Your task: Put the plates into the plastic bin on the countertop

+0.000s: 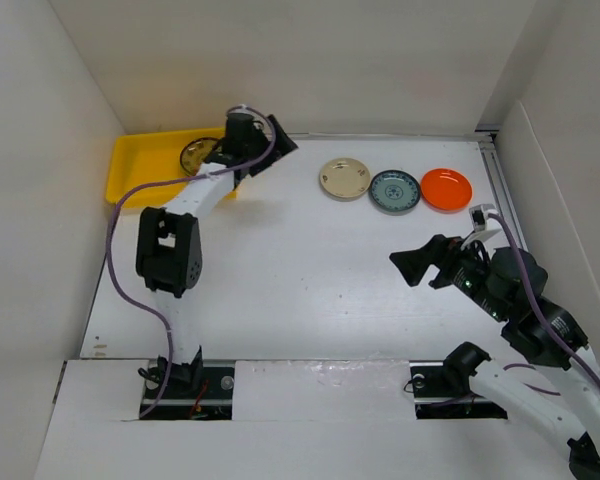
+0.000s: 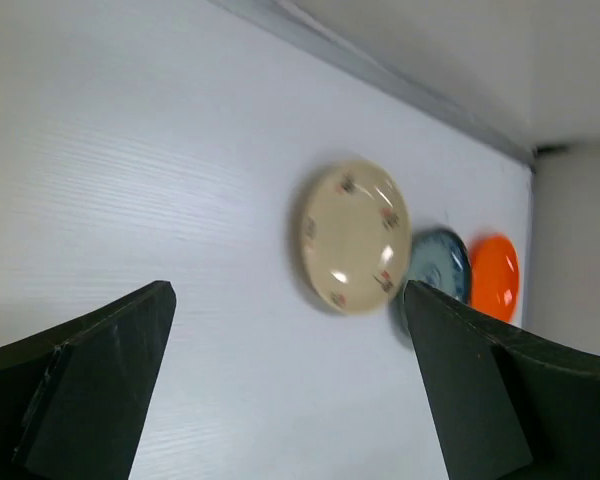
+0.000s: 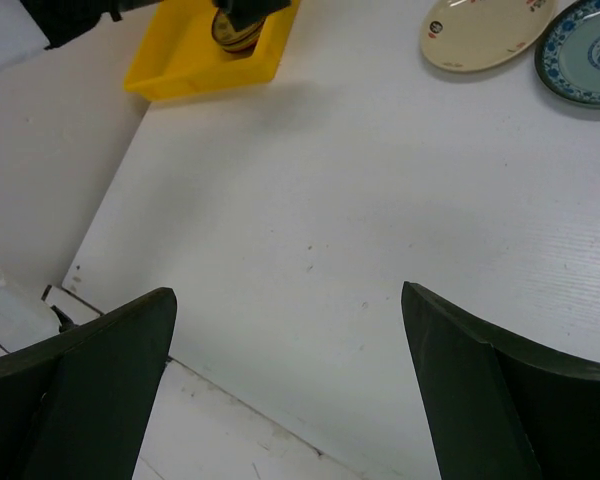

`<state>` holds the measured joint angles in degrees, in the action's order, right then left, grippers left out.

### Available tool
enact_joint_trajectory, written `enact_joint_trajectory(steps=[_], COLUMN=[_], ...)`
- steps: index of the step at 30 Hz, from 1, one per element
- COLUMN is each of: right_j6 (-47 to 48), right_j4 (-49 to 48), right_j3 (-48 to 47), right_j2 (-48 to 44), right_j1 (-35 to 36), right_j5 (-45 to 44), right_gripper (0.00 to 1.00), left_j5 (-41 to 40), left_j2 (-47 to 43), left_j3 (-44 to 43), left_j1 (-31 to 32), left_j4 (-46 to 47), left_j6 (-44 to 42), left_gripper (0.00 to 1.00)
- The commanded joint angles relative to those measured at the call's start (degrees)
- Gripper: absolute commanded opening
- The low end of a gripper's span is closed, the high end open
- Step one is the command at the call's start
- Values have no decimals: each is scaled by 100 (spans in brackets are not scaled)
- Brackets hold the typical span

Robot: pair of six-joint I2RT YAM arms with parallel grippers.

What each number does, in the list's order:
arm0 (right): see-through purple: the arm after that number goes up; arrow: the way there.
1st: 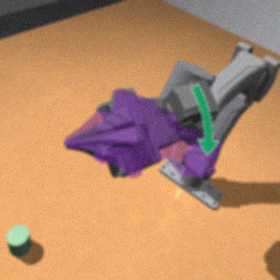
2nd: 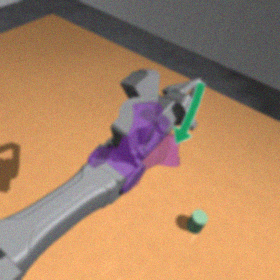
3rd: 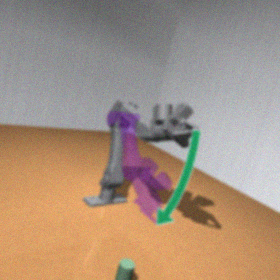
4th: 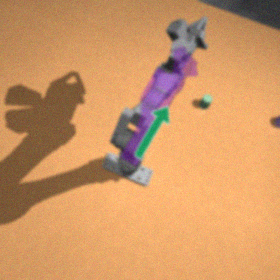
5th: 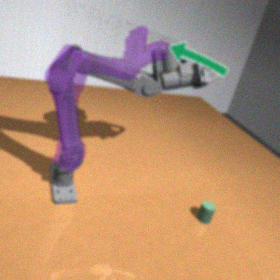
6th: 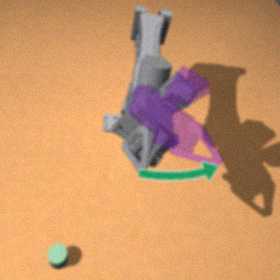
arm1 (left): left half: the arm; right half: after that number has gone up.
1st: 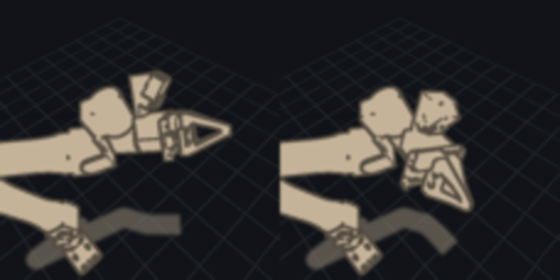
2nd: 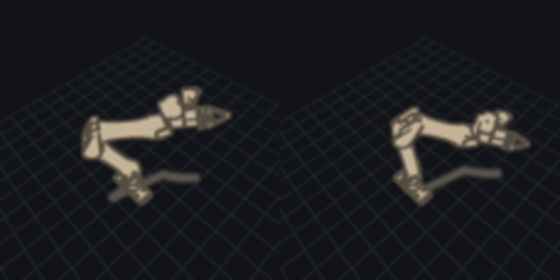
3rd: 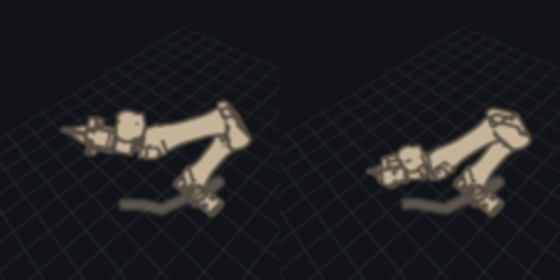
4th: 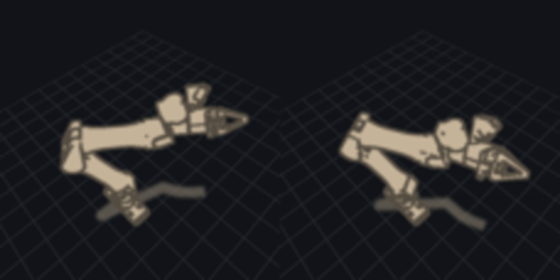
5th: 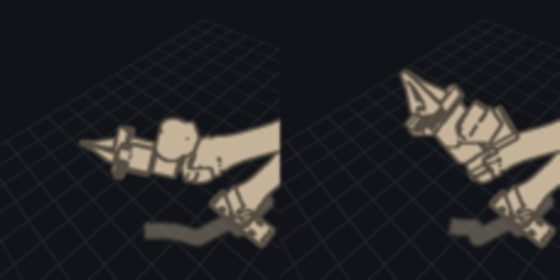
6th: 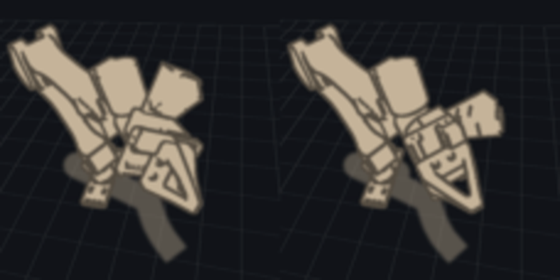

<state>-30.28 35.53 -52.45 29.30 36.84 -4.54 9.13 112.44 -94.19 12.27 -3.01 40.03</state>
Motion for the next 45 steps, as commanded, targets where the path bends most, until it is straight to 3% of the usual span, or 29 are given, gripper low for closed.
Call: enact_joint_trajectory(steps=[1,8,16,19,20,24,25,28,29,31,35,38,43,45], right_j6=[-22,-126,-346,-469,-470,-470,-470,-470,-400,-399,-286,-285,-232,-232], right_j4=[-512,-459,-344,-476,-477,-477,-416,-345,-284,-283,-231,-231,-231,-231], right_j3=[-11,269,595,771,841,841,841,736,736,631,578,578,578,578], right_j2=[120,-170,-531,-662,-715,-767,-768,-768,-768,-768,-768,-716,-715,-715], right_j1=[7,7,7,7,7,7,7,7,7,7,7,7,7,7], right_j5=[93,163,251,400,401,401,401,269,269,269,216,216,216,216], right_gripper=[100,100,100,100,100,100,100,100,100,100,100,100,100,100], left_j5=[720,1425,1425,1522,1574,1628,1680,1856,1856,1909,1857,1418,259,142], left_j2=[601,1841,2589,2967,3142,3485,3556,3881,3934,3987,3436,2314,1062,755], left_j3=[86,-670,-1363,-1706,-1951,-2410,-2498,-2841,-2911,-2912,-2536,-1736,-1637,-1690], left_j1=[398,811,873,926,926,979,1031,1032,1032,1032,1032,777,66,-241], left_j4=[301,661,714,652,582,520,459,363,362,362,553,714,-155,-489], left_j6=[-49,-48,259,426,427,549,611,786,787,840,840,945,823,761], left_gripper=[100,100,100,92,81,57,45,32,17,2,0,0,0,0])
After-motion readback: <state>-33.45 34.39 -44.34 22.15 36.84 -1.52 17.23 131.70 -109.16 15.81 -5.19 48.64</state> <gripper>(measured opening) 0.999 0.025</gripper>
